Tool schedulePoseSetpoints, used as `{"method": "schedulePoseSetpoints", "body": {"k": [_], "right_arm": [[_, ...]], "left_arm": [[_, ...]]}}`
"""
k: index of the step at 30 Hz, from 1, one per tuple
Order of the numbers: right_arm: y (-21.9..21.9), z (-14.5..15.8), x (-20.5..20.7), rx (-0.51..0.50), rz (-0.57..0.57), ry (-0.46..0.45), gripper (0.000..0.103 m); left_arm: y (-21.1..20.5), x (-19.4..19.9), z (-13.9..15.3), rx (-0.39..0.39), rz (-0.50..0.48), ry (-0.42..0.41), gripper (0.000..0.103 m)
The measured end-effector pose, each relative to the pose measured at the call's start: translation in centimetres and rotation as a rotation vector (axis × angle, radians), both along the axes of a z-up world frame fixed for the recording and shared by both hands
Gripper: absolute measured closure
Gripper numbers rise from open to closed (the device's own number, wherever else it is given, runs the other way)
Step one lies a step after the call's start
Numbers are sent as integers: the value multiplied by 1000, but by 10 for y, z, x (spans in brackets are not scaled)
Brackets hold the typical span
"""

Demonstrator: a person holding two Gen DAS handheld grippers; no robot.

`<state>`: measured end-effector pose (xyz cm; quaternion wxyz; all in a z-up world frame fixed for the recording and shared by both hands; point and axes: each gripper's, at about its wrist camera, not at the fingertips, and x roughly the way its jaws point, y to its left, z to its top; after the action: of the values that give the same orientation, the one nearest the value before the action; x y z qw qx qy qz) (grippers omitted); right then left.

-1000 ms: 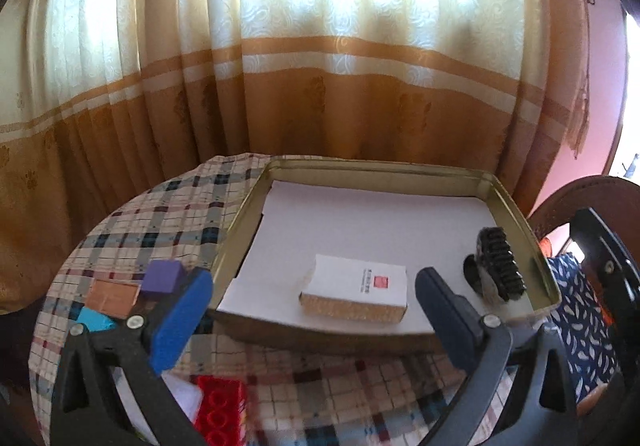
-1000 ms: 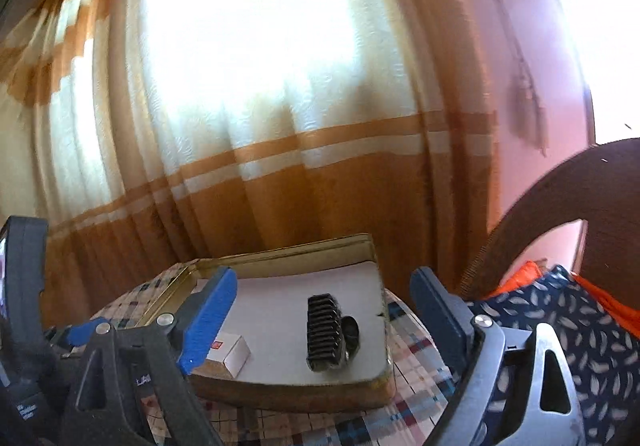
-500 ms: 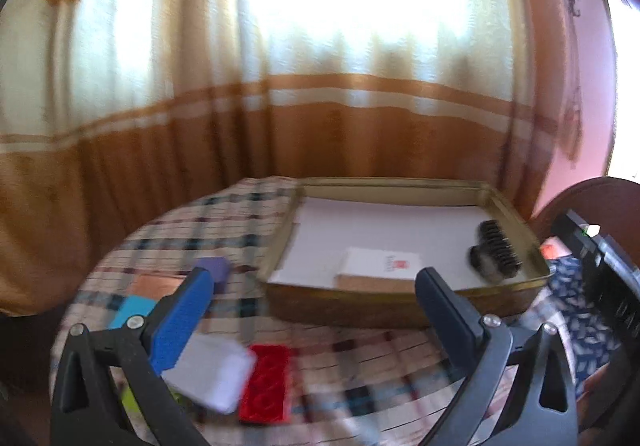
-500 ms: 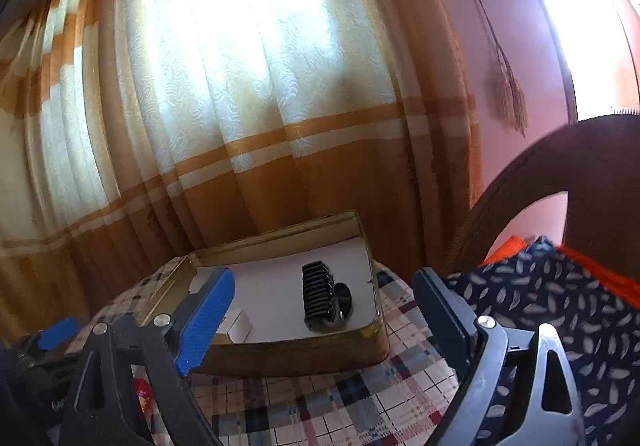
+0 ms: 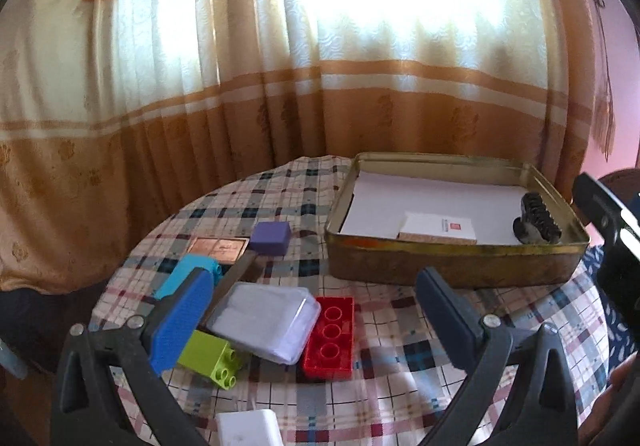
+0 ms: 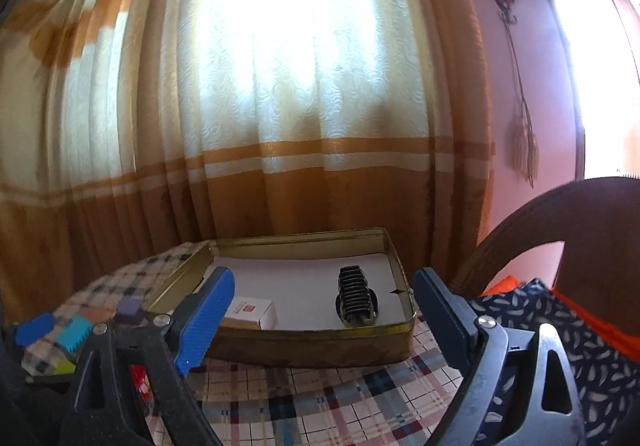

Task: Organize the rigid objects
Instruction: 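Move both grippers back over the remaining objects on the table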

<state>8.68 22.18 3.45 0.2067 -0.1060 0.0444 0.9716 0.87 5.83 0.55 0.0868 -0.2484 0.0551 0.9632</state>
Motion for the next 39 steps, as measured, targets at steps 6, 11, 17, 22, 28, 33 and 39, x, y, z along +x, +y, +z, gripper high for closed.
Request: {"method": "schedulePoseSetpoints", "body": {"k": [6,11,17,22,28,33,39], "right_arm": [[-12,1,10,43,30,39,0],[-5,1,7,5,12,24,0],[-13,0,5,41,29,10,0],[-10,0,3,30,29,2,1],[-13,-4,-4,-24,100,-33,1],[-13,-9,-15,-62,109,-84,1],[-11,-12,-15,-110,122,-81,1]], "left_arm": [[-8,1,-3,20,13,-12,0],[-12,1,-6,32,18,-34,0],[-23,-5,-10,54,58,-77,0],[-23,-3,-10,44,59,-75,0],[-29,-3,-10,40,60,-93,0],[-43,-5,-15,50,74,-155,0],[-65,2,-22,2,103,-192,0]]}}
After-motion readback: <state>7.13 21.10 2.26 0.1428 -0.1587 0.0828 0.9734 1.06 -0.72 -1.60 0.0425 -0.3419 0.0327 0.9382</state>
